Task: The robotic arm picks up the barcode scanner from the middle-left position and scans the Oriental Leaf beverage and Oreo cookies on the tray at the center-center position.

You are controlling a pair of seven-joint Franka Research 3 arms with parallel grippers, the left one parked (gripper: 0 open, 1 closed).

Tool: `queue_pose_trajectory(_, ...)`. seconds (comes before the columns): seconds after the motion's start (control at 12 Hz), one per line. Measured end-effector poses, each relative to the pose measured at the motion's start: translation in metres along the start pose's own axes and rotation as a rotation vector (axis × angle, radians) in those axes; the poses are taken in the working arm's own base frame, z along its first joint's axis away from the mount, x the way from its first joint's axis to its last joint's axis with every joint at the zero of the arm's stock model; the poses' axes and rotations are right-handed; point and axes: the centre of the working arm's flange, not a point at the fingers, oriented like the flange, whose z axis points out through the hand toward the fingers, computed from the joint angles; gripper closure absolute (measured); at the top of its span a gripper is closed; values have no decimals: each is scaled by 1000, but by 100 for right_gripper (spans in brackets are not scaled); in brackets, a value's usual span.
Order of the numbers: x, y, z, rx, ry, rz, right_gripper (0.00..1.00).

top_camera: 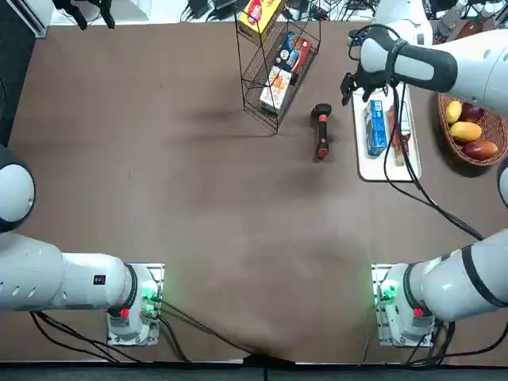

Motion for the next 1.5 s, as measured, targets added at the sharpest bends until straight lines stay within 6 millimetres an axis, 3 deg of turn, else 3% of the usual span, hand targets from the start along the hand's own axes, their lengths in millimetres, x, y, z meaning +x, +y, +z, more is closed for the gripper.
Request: queue_pose_trajectory(1.5,2,-1,7,-2,-4,7,0)
